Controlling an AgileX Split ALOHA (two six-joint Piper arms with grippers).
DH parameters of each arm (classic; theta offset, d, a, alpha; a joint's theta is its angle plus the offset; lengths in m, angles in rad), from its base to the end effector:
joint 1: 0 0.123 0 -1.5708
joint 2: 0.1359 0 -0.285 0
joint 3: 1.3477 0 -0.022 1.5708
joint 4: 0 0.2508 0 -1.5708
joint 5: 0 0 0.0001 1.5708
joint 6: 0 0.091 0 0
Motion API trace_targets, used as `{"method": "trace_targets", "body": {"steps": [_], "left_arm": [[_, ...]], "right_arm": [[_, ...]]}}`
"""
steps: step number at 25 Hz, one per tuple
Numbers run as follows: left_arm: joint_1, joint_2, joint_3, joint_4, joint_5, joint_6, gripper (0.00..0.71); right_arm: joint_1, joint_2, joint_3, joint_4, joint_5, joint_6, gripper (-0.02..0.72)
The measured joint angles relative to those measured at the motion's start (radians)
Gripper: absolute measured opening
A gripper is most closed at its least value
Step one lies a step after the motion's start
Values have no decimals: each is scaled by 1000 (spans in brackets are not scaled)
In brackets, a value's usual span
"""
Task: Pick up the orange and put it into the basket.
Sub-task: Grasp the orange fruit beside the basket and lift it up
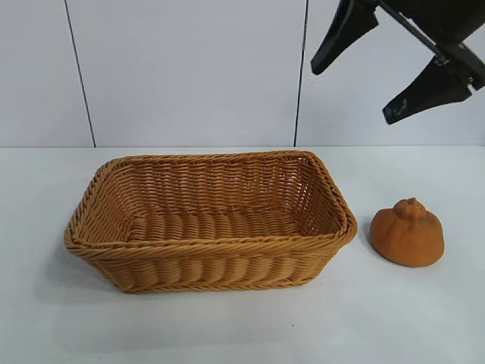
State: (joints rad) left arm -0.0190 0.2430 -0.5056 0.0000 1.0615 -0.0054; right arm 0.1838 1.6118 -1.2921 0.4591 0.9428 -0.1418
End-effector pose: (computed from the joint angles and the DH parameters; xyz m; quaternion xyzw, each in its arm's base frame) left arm 0.0321 -0.0006 0.2755 0.0062 0.9091 -0.0051 0.4164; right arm 0.3244 0.0935 0.2906 -0.0611 0.9576 0.2108 0.1869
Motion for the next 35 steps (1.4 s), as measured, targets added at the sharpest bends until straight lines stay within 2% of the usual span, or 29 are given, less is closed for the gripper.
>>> {"method": "trace_targets", "body": {"steps": [2, 4, 6, 10, 13, 21, 35], "left_arm": [[0, -51, 1, 0, 0, 0, 611], [0, -93, 2, 0, 2, 0, 611], [0, -140, 2, 0, 1, 0, 611], [0, -233, 3, -11, 2, 0, 611], [0, -247, 3, -12, 2, 0, 610], [0, -247, 3, -12, 2, 0, 610], [0, -247, 3, -12, 1, 0, 610]], "right_arm": [[0, -1, -24, -125, 17, 74, 674], [-2, -1, -31, -214, 26, 125, 674], [-16, 3, -33, -250, 37, 152, 674], [-81, 17, -34, -264, 44, 161, 674], [-121, 35, -34, -271, 50, 161, 674], [-134, 138, -24, -270, 44, 160, 674], [-134, 457, -23, -253, -71, 142, 672]]}}
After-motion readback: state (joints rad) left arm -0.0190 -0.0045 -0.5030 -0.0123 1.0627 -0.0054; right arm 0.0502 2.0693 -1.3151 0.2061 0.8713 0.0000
